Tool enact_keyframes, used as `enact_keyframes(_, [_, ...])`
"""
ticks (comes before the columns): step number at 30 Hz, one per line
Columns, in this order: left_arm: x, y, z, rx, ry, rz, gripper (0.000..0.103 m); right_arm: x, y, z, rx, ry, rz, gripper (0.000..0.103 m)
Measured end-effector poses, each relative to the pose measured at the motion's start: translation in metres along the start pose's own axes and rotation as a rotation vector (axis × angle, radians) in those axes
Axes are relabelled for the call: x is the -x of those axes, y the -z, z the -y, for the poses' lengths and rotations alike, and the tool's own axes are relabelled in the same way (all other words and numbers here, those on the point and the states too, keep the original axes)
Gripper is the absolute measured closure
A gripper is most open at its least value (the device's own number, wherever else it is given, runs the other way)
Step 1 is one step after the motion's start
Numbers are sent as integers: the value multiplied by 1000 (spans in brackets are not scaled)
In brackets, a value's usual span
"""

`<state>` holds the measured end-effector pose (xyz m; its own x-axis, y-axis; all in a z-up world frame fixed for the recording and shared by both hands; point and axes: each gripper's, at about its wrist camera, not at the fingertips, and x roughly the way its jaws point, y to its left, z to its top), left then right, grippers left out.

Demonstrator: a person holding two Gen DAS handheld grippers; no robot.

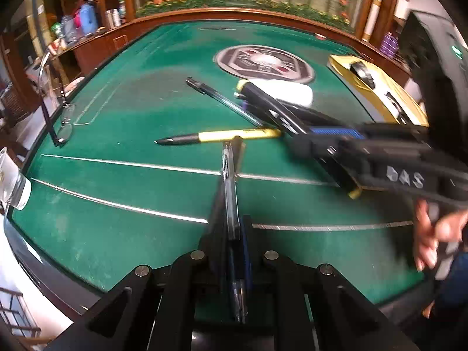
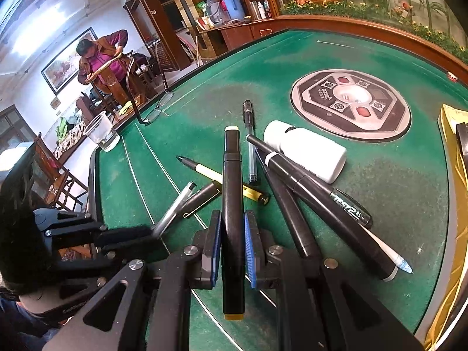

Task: Organize rigid objects
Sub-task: 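Grasp a clear pen with the left tool while the right grasps a black marker, then carry the pen and marker over the tray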

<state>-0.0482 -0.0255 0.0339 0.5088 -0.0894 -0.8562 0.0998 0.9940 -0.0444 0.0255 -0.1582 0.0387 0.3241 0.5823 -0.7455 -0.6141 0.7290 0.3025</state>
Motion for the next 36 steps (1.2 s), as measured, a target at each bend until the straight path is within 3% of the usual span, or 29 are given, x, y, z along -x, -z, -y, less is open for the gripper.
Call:
enact_keyframes(8, [-9, 4, 12, -45, -13, -7, 93, -1, 0, 0, -6, 2, 0, 89])
enact_keyframes(13, [-10, 1, 13, -15, -24, 14, 94, 0, 0, 0, -6, 4, 1, 89])
enact_keyframes(17, [-4, -1, 7, 44, 57, 38, 94, 2, 0, 1, -9, 2, 11, 89])
enact_keyframes(26, [12, -21, 7, 123, 140, 101, 94, 12, -3, 7, -34, 5, 52, 89])
enact_keyframes(36, [24, -59, 45, 94, 233, 142, 94, 67, -4, 43, -149, 27, 180, 89])
